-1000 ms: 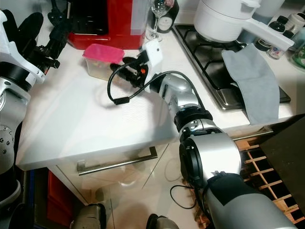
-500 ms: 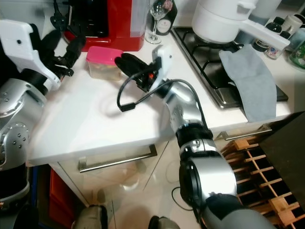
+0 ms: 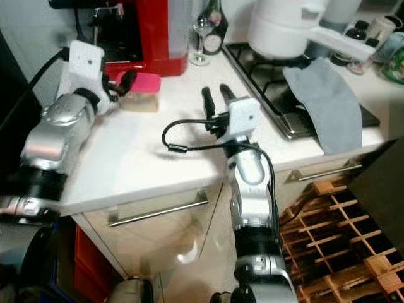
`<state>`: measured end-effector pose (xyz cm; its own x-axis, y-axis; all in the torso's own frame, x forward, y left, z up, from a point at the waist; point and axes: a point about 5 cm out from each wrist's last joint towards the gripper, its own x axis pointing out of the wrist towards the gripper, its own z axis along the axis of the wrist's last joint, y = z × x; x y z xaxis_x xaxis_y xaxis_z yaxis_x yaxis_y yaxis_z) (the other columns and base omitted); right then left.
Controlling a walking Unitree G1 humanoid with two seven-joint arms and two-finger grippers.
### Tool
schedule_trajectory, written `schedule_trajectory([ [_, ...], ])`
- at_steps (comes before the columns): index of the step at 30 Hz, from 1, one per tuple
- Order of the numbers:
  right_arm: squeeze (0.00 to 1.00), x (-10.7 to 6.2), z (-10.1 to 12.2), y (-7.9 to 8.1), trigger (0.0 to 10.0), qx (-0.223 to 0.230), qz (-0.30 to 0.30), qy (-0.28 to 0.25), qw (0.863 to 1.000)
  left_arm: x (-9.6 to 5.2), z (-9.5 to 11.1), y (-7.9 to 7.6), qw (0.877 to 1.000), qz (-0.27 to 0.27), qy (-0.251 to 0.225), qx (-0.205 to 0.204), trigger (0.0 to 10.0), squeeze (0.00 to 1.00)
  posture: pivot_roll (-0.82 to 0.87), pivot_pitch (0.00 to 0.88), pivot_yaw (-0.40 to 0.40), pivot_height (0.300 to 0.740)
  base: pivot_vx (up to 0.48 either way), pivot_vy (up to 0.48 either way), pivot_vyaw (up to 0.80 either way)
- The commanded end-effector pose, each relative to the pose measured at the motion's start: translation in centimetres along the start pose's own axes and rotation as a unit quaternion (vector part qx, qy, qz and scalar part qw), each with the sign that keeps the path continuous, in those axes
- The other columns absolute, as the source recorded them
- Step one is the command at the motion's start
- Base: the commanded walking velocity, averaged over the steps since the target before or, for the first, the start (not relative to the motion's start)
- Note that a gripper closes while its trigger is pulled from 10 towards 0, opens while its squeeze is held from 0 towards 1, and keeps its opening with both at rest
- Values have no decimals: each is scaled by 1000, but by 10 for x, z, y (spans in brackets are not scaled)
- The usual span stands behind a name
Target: Restocking fridge
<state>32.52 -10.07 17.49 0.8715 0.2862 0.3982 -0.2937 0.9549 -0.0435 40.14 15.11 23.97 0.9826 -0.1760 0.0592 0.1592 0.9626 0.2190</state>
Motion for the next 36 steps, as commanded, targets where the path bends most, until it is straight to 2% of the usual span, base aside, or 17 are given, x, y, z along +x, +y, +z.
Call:
schedule_trajectory([
  [1,1000,0,6,3,10000,-11,-11,-6,1000,8,6,-4,1000,5,-10,12,10000,0,15,0,-10,740,0,0,0],
  [6,1000,-4,6,8,10000,-17,-13,5,1000,16,19,3,999,24,-28,-3,10000,0,-7,0,-16,740,0,0,0],
  [7,918,-4,6,9,10000,-17,-13,9,1000,18,20,5,999,29,-29,-2,10000,0,-8,0,-20,740,0,0,0],
  [8,0,-5,7,10,10000,-15,-9,12,1000,19,22,8,999,37,-30,-3,10000,0,-8,0,-24,740,0,0,0],
  [11,0,-4,7,10,10000,-13,-2,20,1000,20,23,20,998,56,-27,-10,10000,0,-6,0,-35,740,0,0,0],
  [16,0,-3,8,9,10000,-13,2,26,1000,17,13,37,997,77,-2,-13,10000,0,-4,0,-34,740,0,0,0],
  [24,0,-4,8,14,10000,-2,11,33,999,14,-3,44,997,65,46,10,10000,0,-4,0,-26,740,0,0,0],
  [27,0,-4,7,15,10000,2,14,36,999,13,-8,43,997,56,59,7,10000,0,0,0,-25,740,0,0,0],
  [31,0,-5,6,16,10000,5,17,40,999,14,-13,31,998,20,67,-2,10000,0,0,0,-25,740,0,0,0],
  [33,0,-4,7,16,10000,5,22,42,999,15,-16,21,997,-19,76,1,10000,0,-2,0,-23,740,0,0,0],
  [35,0,-5,7,16,10000,5,22,42,999,15,-16,19,997,-29,76,1,10000,0,-2,0,-23,740,0,0,0],
  [36,0,-5,7,15,10000,4,23,42,999,16,-14,14,996,-52,73,-7,10000,0,-2,0,-23,740,0,0,0],
])
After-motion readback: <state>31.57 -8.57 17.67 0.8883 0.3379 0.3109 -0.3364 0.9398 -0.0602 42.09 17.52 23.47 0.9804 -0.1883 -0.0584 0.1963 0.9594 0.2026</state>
